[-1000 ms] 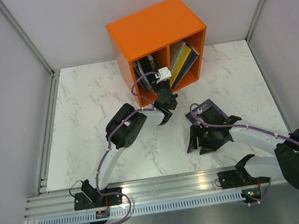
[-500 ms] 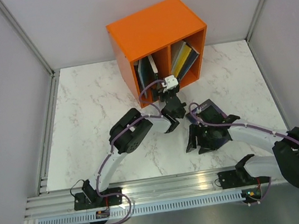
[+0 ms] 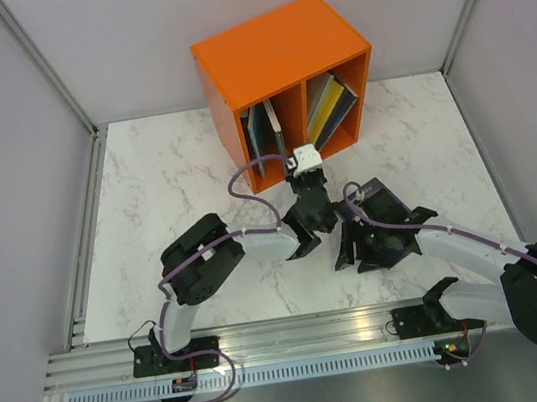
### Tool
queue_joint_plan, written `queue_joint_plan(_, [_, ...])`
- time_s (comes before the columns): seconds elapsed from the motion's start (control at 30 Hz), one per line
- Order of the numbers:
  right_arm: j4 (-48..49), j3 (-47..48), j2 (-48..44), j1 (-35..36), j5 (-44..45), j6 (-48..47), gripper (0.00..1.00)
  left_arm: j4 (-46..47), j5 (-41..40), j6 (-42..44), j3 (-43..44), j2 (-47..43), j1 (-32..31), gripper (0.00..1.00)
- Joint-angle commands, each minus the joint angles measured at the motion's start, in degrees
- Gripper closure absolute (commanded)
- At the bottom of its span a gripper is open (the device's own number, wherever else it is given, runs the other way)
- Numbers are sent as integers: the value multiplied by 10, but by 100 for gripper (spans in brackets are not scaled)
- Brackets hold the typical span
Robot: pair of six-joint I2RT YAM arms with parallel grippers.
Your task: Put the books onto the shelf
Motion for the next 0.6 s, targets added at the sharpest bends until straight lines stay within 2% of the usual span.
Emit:
queue_joint_plan(0.0, [-2, 11, -15, -1, 12, -2, 30, -159, 41, -221, -22, -68, 25, 71])
queue_joint_plan(0.03, [-2, 7, -17, 0, 12, -2, 30, -238, 55, -358, -20, -93, 31, 72])
queue_joint_plan(0.07, [-2, 6, -24, -1, 11, 0, 30, -411, 95, -429, -10, -106, 49, 79])
queue_joint_plan(0.1, [-2, 3, -28, -1, 11, 1, 30, -468, 118, -531, -6, -118, 59, 84])
queue_joint_plan(0.17, [-2, 0, -38, -1, 9, 4, 30, -506, 174, -548, -12, -119, 78, 96])
queue_joint_plan(0.2, [-3, -1, -42, -1, 9, 4, 30, -505, 178, -546, -14, -116, 79, 98])
queue_joint_plan(0.33, [-5, -10, -56, -1, 8, 7, 30, -502, 200, -492, 5, -85, 89, 98])
queue_joint_plan(0.57, [-6, -32, -82, -1, 9, 17, 30, -510, 251, -499, 52, -22, 137, 98])
